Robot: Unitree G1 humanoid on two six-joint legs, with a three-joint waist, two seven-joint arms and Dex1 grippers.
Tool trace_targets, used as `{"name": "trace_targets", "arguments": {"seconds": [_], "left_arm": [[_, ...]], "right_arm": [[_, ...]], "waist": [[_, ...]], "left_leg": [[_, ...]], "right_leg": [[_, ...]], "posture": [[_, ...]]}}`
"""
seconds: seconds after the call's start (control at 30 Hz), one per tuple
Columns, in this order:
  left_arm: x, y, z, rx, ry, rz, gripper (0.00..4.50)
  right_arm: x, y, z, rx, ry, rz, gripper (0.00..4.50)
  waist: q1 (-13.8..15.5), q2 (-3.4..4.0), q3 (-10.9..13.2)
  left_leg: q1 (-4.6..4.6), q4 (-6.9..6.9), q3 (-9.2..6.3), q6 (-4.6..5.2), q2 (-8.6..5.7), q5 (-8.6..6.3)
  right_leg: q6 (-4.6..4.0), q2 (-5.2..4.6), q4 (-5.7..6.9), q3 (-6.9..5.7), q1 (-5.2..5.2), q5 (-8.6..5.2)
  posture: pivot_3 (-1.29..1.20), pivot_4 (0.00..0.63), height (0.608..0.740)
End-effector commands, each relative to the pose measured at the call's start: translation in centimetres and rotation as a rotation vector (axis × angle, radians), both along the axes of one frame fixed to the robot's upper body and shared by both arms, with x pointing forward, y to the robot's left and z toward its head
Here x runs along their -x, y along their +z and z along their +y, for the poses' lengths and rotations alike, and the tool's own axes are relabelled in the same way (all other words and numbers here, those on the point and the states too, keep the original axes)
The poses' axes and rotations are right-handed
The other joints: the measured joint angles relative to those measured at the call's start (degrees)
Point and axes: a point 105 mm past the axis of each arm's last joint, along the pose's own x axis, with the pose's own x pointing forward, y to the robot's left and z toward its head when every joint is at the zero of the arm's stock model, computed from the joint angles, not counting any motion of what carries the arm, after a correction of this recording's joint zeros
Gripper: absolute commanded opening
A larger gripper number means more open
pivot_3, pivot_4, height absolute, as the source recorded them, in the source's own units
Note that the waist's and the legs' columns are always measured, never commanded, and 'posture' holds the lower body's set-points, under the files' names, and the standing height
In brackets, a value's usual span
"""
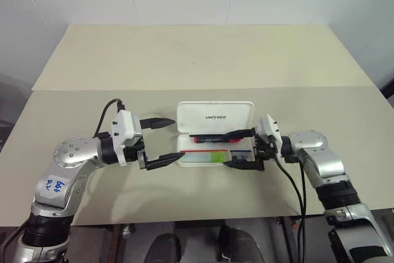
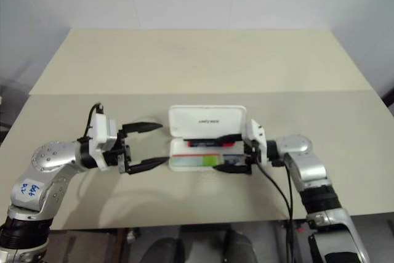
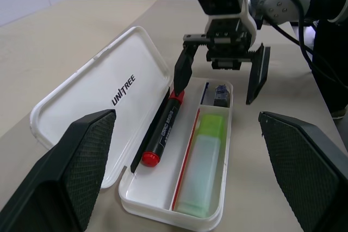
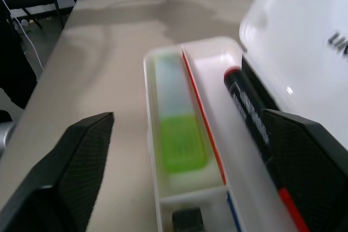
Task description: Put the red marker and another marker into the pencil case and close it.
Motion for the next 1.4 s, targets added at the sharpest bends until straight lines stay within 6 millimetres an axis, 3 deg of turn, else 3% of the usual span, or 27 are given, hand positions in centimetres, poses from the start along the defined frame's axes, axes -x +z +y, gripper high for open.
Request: {"name": "trace_targets", "arguments": {"seconds": [0.03,0.23,0.47,0.63,0.9,1.23,1.4], "left_arm": [[0.2,0.6,-0.1,0.01,-0.017,-0.032,4.5],[0.2,0.4,0.7,0.009,0.014,-0.027,4.5],[0.0,-0.1,3.6,0.014,0.085,-0.035,4.5],[-0.5,0.0,5.7,0.036,0.133,-0.042,3.01],[-3.0,0.1,6.1,0.066,0.227,-0.118,0.06],[-9.1,-0.5,4.2,0.064,0.405,-0.155,0.02],[-10.3,-0.2,0.4,0.082,0.308,-0.149,0.02]], "right_arm": [[0.8,3.1,-0.9,-0.035,0.009,-0.07,4.49],[1.8,4.4,-4.3,0.004,-0.064,-0.083,4.49],[1.4,5.9,-9.4,0.059,-0.224,-0.165,4.49],[2.3,6.2,-10.8,0.093,-0.194,-0.211,4.5],[2.1,6.1,-9.7,0.094,-0.167,-0.245,4.5],[1.7,5.8,-9.2,0.106,-0.178,-0.259,4.5],[1.6,5.6,-8.8,0.099,-0.184,-0.267,4.5]], "waist": [[0.12,0.0,0.0],[0.72,-0.01,0.0],[0.54,-0.01,0.0],[0.57,-0.02,0.0],[0.7,-0.02,0.0],[0.84,-0.07,0.0],[0.76,-0.12,-0.01]], "left_leg": [[0.0,0.0,-0.01,0.0,0.0,0.0],[-0.03,0.0,-0.04,0.0,-0.02,-0.09],[0.0,-0.01,0.1,0.02,0.0,-0.11],[0.03,0.0,0.16,0.01,0.06,-0.1],[0.02,0.0,0.12,0.01,0.05,-0.1],[0.02,0.05,0.14,0.01,0.03,-0.08],[0.03,0.06,0.15,0.02,0.01,-0.07]], "right_leg": [[0.0,0.0,0.0,-0.01,0.0,0.0],[0.0,-0.01,-0.01,-0.03,0.0,0.0],[0.0,0.02,-0.13,-0.03,0.0,0.0],[0.0,0.07,-0.25,-0.01,0.04,0.0],[0.0,0.06,-0.2,-0.03,0.04,0.0],[0.03,0.07,-0.19,-0.07,0.07,0.01],[0.05,0.07,-0.21,-0.09,0.12,0.03]], "posture": [[0.0,0.15,0.74],[0.0,0.15,0.74],[0.0,0.15,0.74],[0.0,0.15,0.74],[0.0,0.15,0.74],[0.0,0.15,0.74],[0.0,0.15,0.74]]}}
